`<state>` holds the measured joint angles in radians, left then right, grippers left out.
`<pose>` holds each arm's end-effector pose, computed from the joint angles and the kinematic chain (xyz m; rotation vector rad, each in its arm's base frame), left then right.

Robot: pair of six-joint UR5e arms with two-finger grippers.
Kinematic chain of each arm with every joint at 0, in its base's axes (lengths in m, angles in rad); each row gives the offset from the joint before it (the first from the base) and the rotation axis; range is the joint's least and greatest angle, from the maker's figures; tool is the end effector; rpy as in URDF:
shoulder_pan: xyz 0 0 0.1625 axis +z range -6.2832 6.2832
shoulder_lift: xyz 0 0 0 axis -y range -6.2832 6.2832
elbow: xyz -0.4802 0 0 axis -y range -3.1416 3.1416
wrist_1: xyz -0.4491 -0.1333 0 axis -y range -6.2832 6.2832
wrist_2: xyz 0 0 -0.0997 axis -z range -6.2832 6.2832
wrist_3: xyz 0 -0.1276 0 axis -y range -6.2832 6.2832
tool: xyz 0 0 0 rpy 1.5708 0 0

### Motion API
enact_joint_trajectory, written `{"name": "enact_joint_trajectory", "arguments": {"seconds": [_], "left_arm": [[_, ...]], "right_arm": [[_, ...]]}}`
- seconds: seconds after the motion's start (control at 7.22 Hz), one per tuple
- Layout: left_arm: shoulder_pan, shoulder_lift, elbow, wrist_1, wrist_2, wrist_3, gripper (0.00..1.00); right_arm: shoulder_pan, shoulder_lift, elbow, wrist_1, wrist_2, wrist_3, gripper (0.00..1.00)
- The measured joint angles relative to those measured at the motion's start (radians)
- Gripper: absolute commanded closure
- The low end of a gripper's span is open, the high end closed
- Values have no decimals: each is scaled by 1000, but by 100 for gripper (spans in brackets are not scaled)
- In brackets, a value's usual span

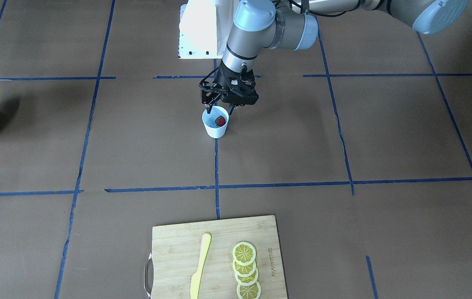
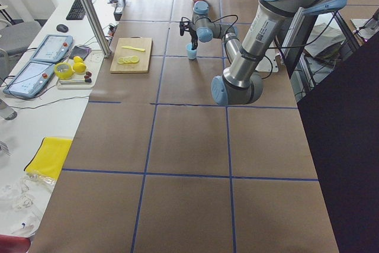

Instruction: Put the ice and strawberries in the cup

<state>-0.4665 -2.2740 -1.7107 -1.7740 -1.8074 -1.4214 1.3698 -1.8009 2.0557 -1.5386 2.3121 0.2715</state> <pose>0.6381 -0.4371 0.1693 0.1112 1.0579 -0.1629 -0.0431 -0.4477 0.5789 0.0938 -0.7794 -0.0395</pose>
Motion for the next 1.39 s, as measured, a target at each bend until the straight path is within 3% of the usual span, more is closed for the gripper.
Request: {"name": "enact_joint_trajectory", "arguments": {"seconds": [0.14, 0.42, 0.55, 0.83, 1.11, 1.39], "left_arm": [[-20, 23, -63, 73, -15, 29, 34], [-73, 161, -298, 256, -57, 183, 30], [-121, 260, -422, 337, -97, 291, 0], [-254, 458, -573, 411, -188, 504, 0], [-412, 637, -623, 425, -246, 747, 0], [-628, 774, -584, 432, -366, 1072, 0]], "right_arm": [[0, 0, 0, 0, 1, 0, 0], [1, 0, -3, 0, 1, -4, 0], [3, 1, -7, -1, 1, -9, 0], [9, 2, -20, -1, 1, -15, 0], [39, 5, -41, -17, 3, -53, 0], [106, 14, -48, -138, 16, -203, 0]]}}
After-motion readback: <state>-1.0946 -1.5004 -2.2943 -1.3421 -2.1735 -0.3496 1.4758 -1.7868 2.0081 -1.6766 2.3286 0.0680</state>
